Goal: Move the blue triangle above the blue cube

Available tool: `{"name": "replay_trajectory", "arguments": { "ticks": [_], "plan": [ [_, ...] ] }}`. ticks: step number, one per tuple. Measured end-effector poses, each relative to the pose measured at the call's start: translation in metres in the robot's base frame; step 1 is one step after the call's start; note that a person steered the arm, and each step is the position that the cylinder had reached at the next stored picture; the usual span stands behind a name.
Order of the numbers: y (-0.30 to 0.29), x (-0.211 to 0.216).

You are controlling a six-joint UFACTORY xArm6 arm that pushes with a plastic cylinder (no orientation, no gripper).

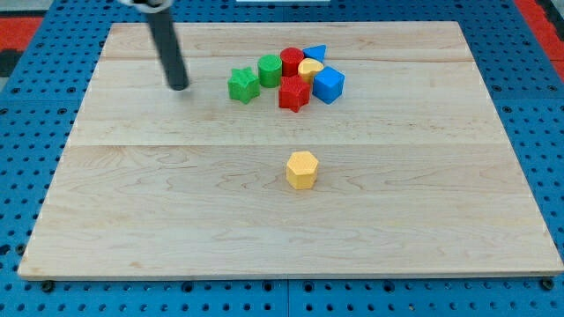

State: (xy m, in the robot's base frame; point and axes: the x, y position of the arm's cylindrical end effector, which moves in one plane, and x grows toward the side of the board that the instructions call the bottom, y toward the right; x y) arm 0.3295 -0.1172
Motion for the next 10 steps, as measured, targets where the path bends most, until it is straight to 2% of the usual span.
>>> {"name": "replay_trajectory", "arguments": {
  "ticks": [1,2,3,4,5,7,8,9,10],
  "plan": [
    [0.106,0.010],
    [0.079,0.044],
    [0.061,0.117],
    [0.102,0.171],
    [0.105,0.174],
    [0.259,0.126],
    [0.291,0.139],
    [0.292,0.128],
    [0.287,0.071]
  ]
}}
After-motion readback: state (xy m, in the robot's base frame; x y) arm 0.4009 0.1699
